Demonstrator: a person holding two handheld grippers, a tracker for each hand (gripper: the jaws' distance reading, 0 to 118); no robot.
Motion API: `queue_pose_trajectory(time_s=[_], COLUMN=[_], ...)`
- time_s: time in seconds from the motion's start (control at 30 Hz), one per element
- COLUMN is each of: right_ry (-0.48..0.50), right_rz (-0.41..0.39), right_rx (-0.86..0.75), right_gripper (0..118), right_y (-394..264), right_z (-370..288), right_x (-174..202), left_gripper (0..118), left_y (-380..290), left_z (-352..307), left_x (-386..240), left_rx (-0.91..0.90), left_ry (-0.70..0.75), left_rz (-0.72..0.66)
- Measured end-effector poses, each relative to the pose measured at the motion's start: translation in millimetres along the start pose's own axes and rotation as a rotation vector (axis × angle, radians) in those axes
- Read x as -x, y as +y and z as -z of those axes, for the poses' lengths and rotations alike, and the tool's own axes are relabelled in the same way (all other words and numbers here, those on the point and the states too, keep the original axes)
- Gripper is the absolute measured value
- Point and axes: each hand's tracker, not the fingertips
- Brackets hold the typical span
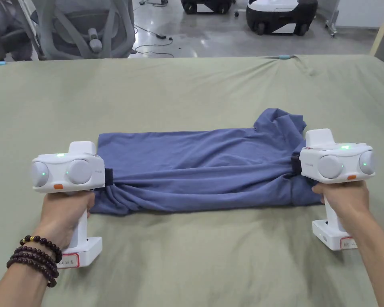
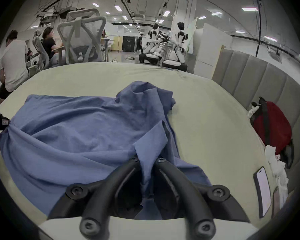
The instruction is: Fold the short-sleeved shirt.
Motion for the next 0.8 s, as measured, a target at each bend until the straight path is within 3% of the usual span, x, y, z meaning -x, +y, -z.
queue_pose_trajectory(time_s=[0.13,0.17,0.2,0.23,0.27,0.3,0.37,0.43,0.53,0.6,0.63,0.67,0.7,0.73,0.77,0.8], right_ry=[-0.013,-0.015,-0.015,-0.02,-0.031,-0.032,-0.057,-0.023,-0.002,0.03,0.039,0.045,0.053,0.049,0.044,0.037], right_rz=[-0.014,-0.013,-0.02,-0.027,-0.031,-0.043,-0.05,-0.068,-0.022,0.002,0.008,0.017,0.022,0.029,0.032,0.03], right_rx=[0.032,0.033,0.031,0.015,-0.015,-0.063,-0.111,-0.15,-0.144,-0.164,-0.164,-0.167,-0.17,-0.171,-0.175,-0.181], right_gripper=[10,14,23,47,90,90,118,109,106,89,77,55,36,18,1,0], right_y=[-4,-3,-2,-2,-2,-3,-9,-20,-43,-60,-69,-77,-86,-94,-100,-107], right_z=[9,2,-4,-15,-26,-40,-69,-95,-131,-153,-163,-171,-181,-188,-193,-199], right_x=[5,6,6,6,7,9,14,20,28,32,35,38,38,41,42,42], left_gripper=[7,17,35,66,98,98,118,110,114,88,67,32,11,0,0,0], left_y=[-4,-3,-1,0,0,-1,-9,-19,-43,-67,-77,-87,-97,-107,-116,-125], left_z=[-7,-10,-16,-23,-31,-41,-70,-96,-129,-153,-160,-167,-174,-180,-182,-186], left_x=[-6,-6,-4,-3,-3,-3,-5,-8,-8,-12,-7,-8,-8,-8,-2,0], left_rx=[-0.01,-0.014,-0.021,-0.034,-0.072,-0.113,-0.19,-0.233,-0.198,-0.222,-0.227,-0.231,-0.232,-0.227,-0.225,-0.222], left_ry=[0.01,0.011,0.011,0.015,0.043,0.049,0.029,0.012,-0.001,-0.013,-0.01,-0.004,0.004,0.009,0.007,0.002], left_rz=[0.003,-0.006,-0.017,-0.024,-0.02,-0.01,-0.01,-0.002,-0.009,-0.01,-0.009,-0.009,-0.011,-0.014,-0.019,-0.022])
